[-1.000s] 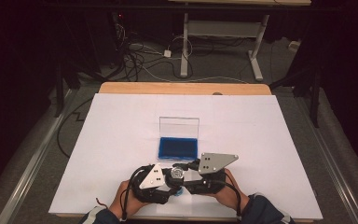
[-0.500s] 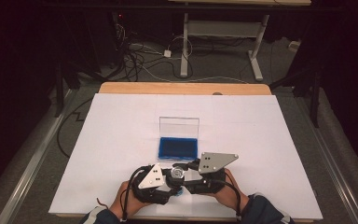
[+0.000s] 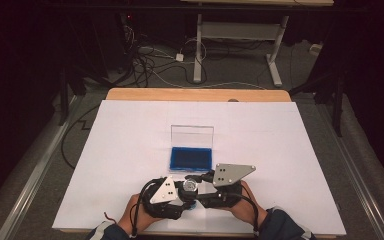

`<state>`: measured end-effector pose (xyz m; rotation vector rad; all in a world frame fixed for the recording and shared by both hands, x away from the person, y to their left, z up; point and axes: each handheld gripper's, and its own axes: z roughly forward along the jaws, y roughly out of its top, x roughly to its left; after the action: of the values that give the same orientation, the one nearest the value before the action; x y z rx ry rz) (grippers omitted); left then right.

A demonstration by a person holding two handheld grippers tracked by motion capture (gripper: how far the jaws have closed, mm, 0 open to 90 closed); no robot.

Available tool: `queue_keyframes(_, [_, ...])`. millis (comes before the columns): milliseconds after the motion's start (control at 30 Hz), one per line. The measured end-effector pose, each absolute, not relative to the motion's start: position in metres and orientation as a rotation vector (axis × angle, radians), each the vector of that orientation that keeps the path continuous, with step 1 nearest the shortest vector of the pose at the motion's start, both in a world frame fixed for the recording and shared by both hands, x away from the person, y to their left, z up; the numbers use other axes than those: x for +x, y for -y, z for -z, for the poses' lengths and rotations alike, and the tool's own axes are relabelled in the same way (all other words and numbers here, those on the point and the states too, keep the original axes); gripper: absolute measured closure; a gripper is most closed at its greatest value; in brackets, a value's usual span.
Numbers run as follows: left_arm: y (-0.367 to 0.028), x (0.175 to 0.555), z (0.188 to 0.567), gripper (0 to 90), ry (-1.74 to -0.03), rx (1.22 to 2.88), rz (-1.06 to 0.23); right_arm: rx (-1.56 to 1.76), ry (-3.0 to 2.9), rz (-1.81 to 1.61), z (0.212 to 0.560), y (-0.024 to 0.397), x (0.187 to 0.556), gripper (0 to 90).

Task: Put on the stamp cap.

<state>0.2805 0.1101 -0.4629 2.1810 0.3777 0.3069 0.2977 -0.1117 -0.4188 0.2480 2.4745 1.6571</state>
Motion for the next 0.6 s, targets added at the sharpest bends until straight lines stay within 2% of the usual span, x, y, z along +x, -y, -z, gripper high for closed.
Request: queue_keyframes(600, [-0.1072,0.279,0.4618,36.8,-0.374,2.219,-0.3,0.195,-2.468,-1.61,0.4214,0.1082,0.292,57.3])
